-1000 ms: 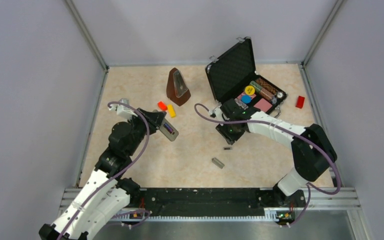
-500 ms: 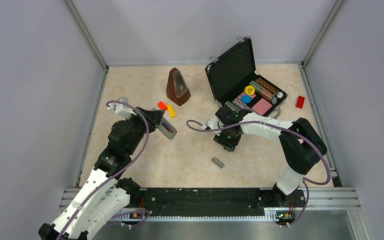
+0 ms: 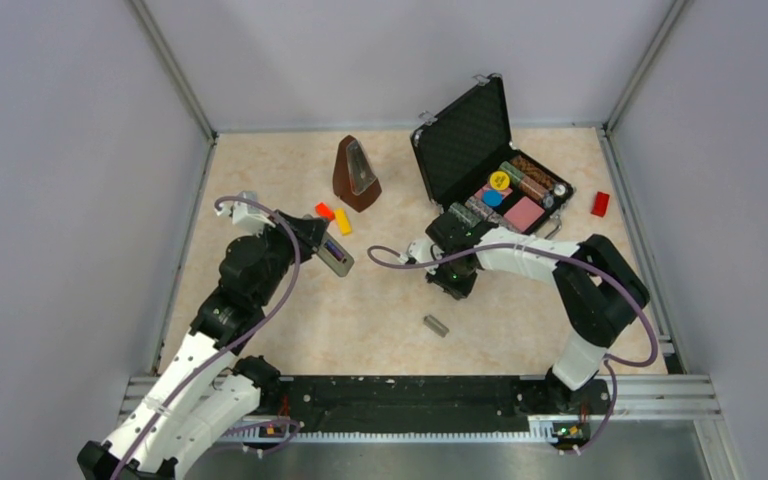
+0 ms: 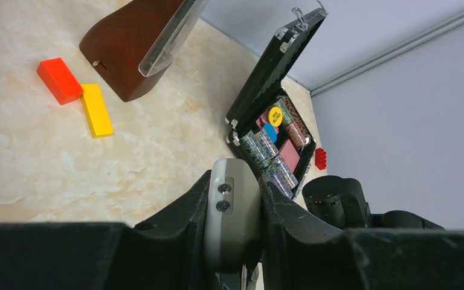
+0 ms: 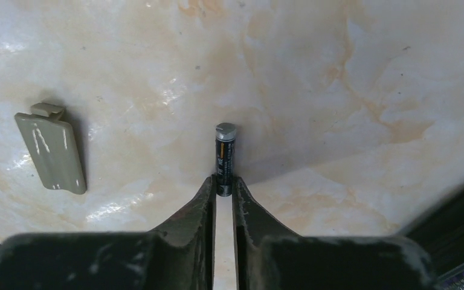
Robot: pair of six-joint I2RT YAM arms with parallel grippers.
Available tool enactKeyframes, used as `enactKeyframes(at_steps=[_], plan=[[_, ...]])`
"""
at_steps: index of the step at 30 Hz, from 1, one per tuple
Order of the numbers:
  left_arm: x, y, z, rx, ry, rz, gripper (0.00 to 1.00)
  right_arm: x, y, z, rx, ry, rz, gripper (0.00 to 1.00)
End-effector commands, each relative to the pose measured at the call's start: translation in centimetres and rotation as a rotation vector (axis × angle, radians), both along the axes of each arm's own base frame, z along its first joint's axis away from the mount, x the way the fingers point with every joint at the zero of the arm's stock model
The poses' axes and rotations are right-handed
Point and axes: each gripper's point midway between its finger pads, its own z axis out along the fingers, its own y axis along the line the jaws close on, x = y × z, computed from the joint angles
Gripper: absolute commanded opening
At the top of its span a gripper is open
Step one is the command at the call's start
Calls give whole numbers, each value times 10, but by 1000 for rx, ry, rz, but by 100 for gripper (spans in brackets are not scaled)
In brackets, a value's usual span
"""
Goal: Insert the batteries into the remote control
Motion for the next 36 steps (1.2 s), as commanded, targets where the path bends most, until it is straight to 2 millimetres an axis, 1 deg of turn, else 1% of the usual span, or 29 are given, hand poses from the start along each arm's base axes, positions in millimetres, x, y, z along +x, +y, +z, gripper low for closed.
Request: enactKeyframes(at_steps=[1, 2, 5, 7, 12, 15, 16, 18, 19, 21, 24, 26, 28, 30, 32, 35, 36], plan=[[5, 2, 35, -40, -87, 17, 0, -6, 14, -4, 43, 17, 36, 3], [5, 2, 33, -39, -83, 16, 0, -5, 16, -1, 54, 9, 35, 0], [6, 1, 31, -45, -78, 19, 0, -2, 21, 14, 97, -26, 22, 0], [7, 1, 29, -49, -74, 18, 0, 0, 25, 28, 144, -55, 11, 0], [7, -2, 22, -66, -56, 7, 0, -2, 38, 72, 302, -104, -54, 0], [7, -11, 15, -77, -43, -33, 0, -7, 45, 103, 411, -114, -116, 0], [7, -17, 19, -92, -64, -61, 0, -9, 49, 114, 452, -109, -146, 0], [8, -29, 19, -118, -69, -121, 0, -13, 53, 137, 517, -75, -264, 0], [7, -38, 20, -130, -68, -165, 0, -16, 56, 149, 546, -28, -344, 0], [8, -53, 23, -154, -46, -237, 0, -23, 60, 168, 575, 47, -434, 0], [12, -84, 20, -191, 12, -377, 0, -33, 63, 192, 621, 114, -515, 0], [7, -108, 19, -224, 43, -524, 0, -38, 63, 206, 658, 135, -571, 0], [6, -128, 17, -253, 73, -646, 0, -45, 64, 220, 699, 162, -610, 0], [3, -146, 13, -290, 98, -748, 0, -51, 65, 232, 721, 203, -653, 0], [3, -160, 11, -327, 106, -803, 0, -58, 66, 241, 739, 251, -694, 0], [3, -177, 7, -373, 110, -864, 0, -65, 68, 247, 743, 318, -752, 0], [0, -183, 8, -392, 100, -893, 0, -67, 69, 249, 742, 334, -766, 0]])
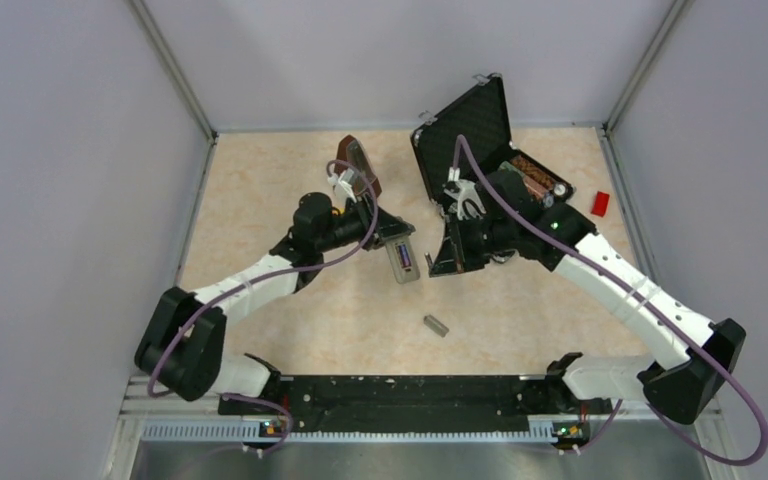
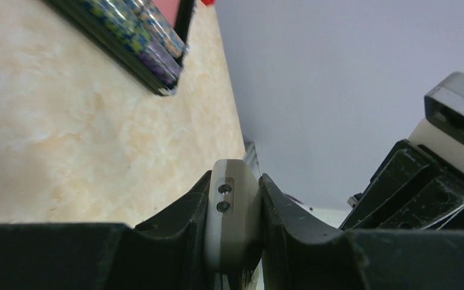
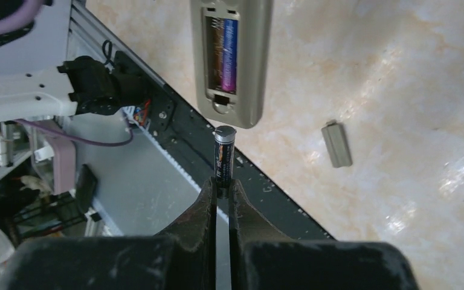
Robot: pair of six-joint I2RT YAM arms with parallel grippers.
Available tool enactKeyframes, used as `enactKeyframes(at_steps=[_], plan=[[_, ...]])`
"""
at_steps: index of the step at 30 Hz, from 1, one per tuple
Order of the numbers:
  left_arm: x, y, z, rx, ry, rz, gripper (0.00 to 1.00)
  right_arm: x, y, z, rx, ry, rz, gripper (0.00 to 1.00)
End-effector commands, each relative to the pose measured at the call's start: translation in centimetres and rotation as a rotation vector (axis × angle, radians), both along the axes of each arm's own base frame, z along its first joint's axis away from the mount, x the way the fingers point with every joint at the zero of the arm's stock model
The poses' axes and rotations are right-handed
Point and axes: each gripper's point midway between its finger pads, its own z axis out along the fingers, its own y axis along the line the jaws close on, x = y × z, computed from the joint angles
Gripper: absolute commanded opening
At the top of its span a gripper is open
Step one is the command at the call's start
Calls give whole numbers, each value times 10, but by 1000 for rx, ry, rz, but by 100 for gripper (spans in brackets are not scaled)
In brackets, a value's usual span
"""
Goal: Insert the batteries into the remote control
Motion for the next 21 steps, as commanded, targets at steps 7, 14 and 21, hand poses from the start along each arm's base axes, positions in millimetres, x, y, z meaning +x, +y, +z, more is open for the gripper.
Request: enactKeyframes(at_steps=[7, 14, 21], plan=[[-29, -53, 57, -352, -180, -229, 0, -15, 7, 20, 58, 239, -134, 0], [-36, -61, 48, -340, -180, -233, 0, -12, 8, 12, 23, 290, -179, 0], [-42, -61, 41, -308, -184, -238, 0, -10, 7, 4, -12, 306, -190, 0]])
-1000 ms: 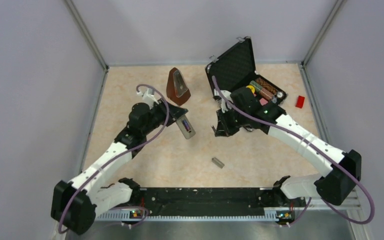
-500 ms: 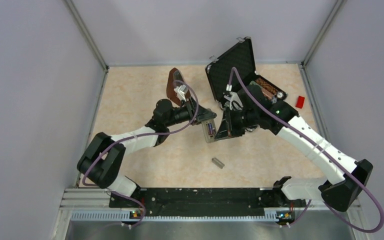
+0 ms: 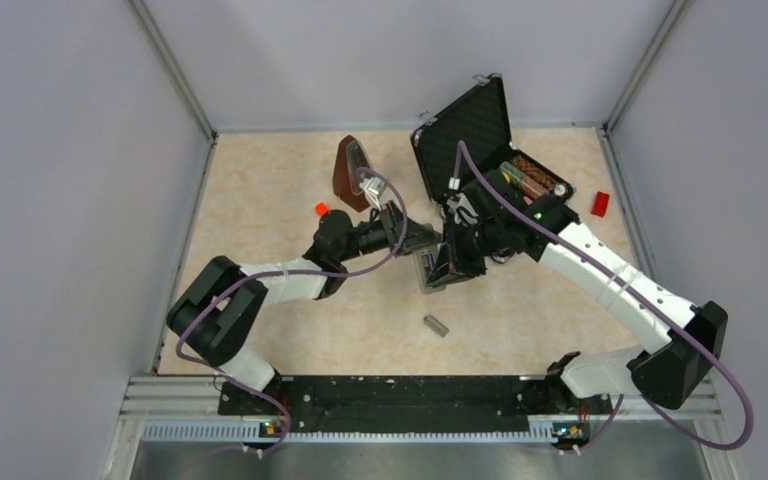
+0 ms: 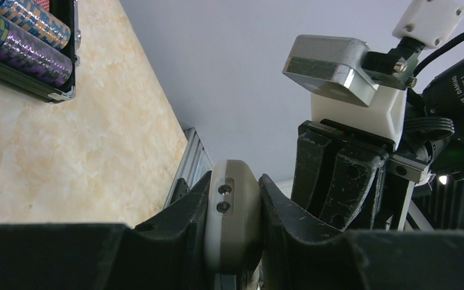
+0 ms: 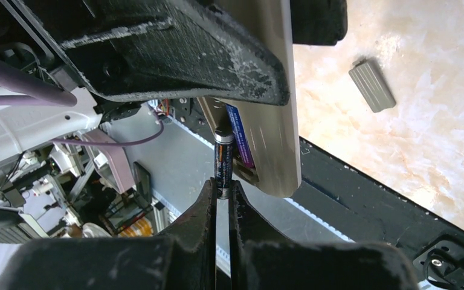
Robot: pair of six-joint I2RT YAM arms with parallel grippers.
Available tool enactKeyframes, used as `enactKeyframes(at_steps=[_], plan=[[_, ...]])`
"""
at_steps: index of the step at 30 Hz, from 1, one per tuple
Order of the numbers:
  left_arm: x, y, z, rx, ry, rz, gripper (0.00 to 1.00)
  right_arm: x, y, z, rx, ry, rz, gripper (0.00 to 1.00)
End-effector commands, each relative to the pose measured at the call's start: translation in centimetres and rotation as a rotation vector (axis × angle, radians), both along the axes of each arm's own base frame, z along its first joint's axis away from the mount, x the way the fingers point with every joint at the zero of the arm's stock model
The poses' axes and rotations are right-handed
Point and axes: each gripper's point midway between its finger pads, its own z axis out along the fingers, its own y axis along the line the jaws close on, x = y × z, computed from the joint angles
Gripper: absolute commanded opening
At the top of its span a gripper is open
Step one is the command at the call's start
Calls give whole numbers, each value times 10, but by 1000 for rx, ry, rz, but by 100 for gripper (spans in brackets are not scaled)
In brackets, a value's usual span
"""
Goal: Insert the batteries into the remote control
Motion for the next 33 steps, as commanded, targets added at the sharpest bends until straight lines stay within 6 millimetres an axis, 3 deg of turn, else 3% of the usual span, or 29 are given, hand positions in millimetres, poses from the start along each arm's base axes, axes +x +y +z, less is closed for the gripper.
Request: enactKeyframes(at_steps=[1, 10, 19, 23, 25, 33], plan=[[-10, 2, 23, -49, -104, -7, 0, 8, 1, 14, 4, -22, -23, 0], [-17, 2, 17, -41, -66, -24, 0, 13, -1, -3, -40, 10, -52, 0], [-17, 2, 14, -29, -34, -21, 0, 23, -2, -5, -47, -7, -105, 23], [-13, 1, 11, -14, 20, -5, 0, 25, 0, 4, -13, -29, -119, 43], [-9, 1, 10, -7, 41, 7, 0, 27, -1, 11, 6, -45, -131, 47], [-2, 2, 18, -25, 70, 20, 0, 21, -12, 35, 75, -108, -115, 47]])
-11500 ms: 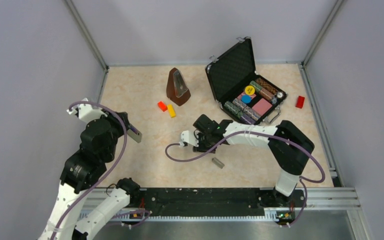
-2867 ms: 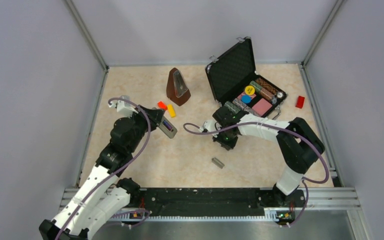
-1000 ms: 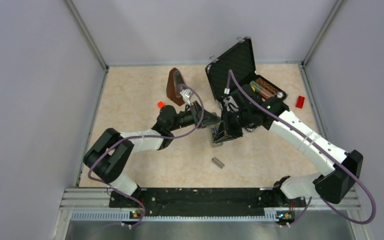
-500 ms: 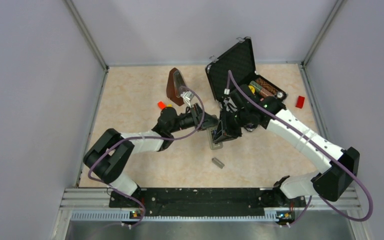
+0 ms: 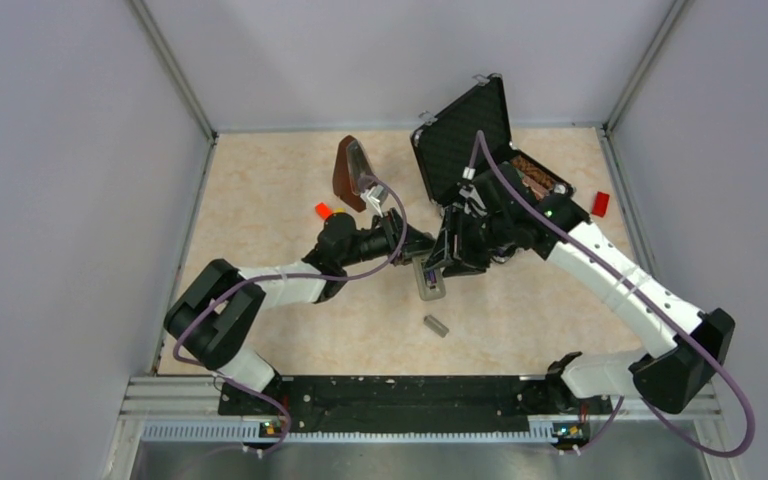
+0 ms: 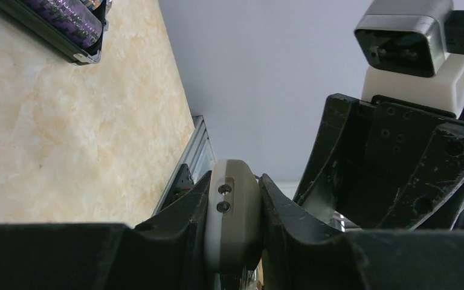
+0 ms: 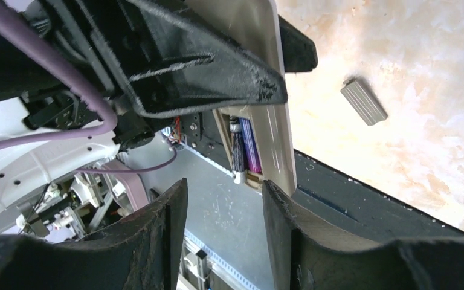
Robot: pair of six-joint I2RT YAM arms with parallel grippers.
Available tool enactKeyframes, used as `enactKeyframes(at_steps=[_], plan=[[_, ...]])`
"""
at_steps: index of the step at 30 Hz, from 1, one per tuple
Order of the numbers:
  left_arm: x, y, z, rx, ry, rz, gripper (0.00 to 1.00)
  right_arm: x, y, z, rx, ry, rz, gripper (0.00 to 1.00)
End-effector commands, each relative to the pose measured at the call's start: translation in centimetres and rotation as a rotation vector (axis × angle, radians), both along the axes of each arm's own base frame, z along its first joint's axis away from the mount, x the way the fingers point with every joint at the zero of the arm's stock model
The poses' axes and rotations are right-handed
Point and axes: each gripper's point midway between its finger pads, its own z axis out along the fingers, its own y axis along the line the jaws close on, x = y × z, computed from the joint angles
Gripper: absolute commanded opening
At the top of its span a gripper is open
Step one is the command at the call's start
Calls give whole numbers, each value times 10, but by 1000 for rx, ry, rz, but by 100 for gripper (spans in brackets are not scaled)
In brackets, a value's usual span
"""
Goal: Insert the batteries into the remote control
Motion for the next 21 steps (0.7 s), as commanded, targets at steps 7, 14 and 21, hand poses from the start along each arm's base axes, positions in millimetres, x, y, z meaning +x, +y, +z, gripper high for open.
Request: enactKeyframes(at_steps=[7, 14, 21], plan=[[-4, 3, 70, -160, -55, -37, 0, -7, -15, 39, 129, -398, 181, 70], [-18, 2, 90, -187, -54, -121, 0, -13, -6, 39, 234, -577, 300, 76], [-27, 5, 103, -197, -69, -160, 0, -3, 5, 42, 301, -592, 256, 64]])
